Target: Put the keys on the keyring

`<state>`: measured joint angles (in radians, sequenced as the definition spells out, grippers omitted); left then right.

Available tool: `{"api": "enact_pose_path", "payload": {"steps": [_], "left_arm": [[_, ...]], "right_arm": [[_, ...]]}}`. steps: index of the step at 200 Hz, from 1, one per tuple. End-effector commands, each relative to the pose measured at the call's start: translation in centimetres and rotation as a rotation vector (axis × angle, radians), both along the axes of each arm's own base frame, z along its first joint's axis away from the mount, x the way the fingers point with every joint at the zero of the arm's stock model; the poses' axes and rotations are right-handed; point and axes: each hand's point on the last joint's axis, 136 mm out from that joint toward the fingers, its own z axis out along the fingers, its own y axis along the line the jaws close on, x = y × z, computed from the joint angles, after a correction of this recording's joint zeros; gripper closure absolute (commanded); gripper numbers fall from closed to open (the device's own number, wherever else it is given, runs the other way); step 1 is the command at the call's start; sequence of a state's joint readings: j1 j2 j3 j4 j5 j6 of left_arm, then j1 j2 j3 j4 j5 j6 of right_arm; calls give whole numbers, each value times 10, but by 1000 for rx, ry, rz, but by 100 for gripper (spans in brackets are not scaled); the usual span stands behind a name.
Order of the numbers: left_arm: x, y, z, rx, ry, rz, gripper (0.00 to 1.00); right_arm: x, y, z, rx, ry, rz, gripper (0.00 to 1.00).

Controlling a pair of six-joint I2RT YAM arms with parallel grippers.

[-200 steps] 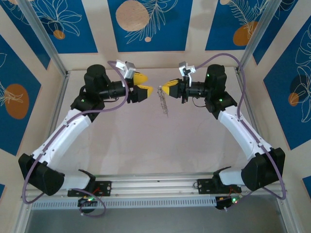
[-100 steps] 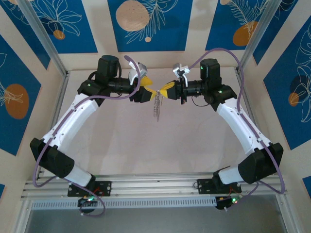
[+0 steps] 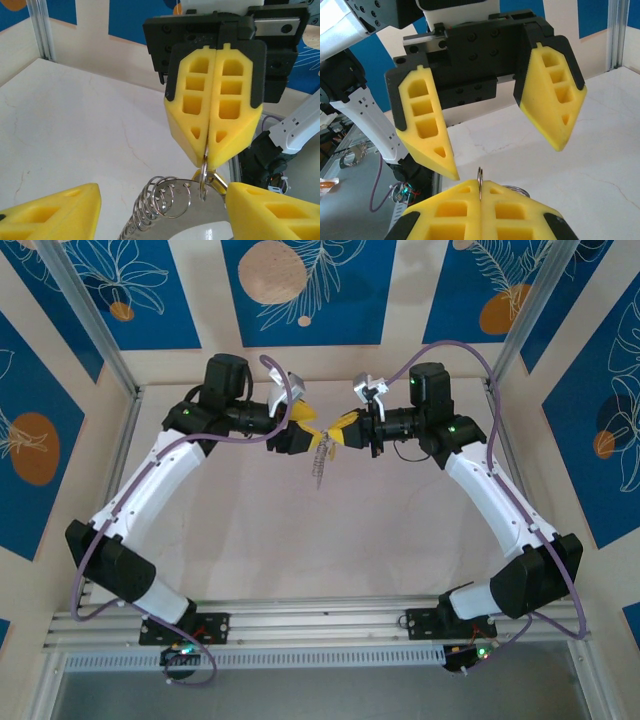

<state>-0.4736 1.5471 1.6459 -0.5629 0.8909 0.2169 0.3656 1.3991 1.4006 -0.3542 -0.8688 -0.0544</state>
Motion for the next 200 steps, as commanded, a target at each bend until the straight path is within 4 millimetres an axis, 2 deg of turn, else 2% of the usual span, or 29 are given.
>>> {"api": "enact_pose_path", "payload": {"steps": [1, 23, 47, 104, 148, 173, 191, 200], "left_arm": [[-6, -5, 10, -22, -23, -51, 35], [-6, -8, 10, -24, -22, -59, 42], [-7, -11, 10, -28, -23, -66, 54], [-15, -16, 10, -36, -17, -102, 100], [-17, -21, 8, -75, -10, -110, 100], [-14, -20, 15, -121, -34, -73, 100], [-8, -17, 19, -136, -52, -21, 100], [-6, -16, 21, -143, -61, 7, 100]], "right_arm": [[-7, 4, 11, 16, -33, 38, 100], [-8, 5, 10, 15, -34, 41, 100], [-8, 7, 9, 13, -34, 44, 100], [-7, 8, 11, 15, -38, 40, 100], [-1, 8, 14, 20, -49, 6, 100], [4, 6, 16, 25, -53, -29, 100], [9, -4, 20, 53, -51, -75, 65], [12, -12, 23, 77, -53, -107, 58]]}}
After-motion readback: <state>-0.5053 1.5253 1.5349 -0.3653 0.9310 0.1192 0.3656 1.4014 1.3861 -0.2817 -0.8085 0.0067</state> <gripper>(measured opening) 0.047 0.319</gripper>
